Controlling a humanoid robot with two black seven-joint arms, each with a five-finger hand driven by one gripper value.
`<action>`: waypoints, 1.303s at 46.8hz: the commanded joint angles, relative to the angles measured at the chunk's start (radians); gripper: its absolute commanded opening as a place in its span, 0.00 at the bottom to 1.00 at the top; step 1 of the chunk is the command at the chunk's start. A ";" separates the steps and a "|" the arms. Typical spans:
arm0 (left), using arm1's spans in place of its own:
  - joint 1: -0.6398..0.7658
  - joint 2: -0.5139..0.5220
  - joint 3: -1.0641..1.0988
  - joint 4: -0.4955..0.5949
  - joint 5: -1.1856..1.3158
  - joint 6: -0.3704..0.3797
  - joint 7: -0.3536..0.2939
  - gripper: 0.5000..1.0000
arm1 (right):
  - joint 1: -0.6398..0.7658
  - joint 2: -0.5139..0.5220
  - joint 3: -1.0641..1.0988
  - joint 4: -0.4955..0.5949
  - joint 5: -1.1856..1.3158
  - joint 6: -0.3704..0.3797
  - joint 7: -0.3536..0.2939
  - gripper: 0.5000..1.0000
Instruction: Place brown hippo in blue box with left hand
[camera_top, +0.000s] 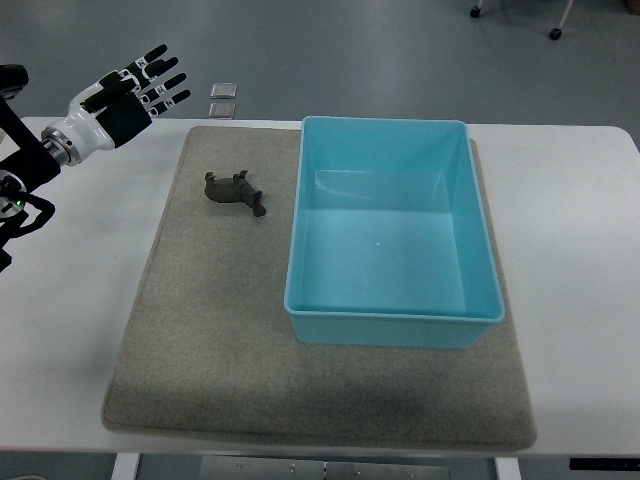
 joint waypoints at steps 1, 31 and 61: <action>-0.011 0.010 0.004 0.000 0.061 0.000 -0.002 1.00 | 0.000 0.000 0.000 0.000 0.000 0.000 0.000 0.87; -0.106 0.086 0.095 -0.014 0.789 0.000 -0.381 1.00 | 0.000 0.000 0.000 0.000 0.000 0.000 0.000 0.87; -0.132 0.126 0.352 -0.232 1.124 0.322 -0.433 1.00 | 0.000 0.000 0.000 0.000 0.000 0.000 0.000 0.87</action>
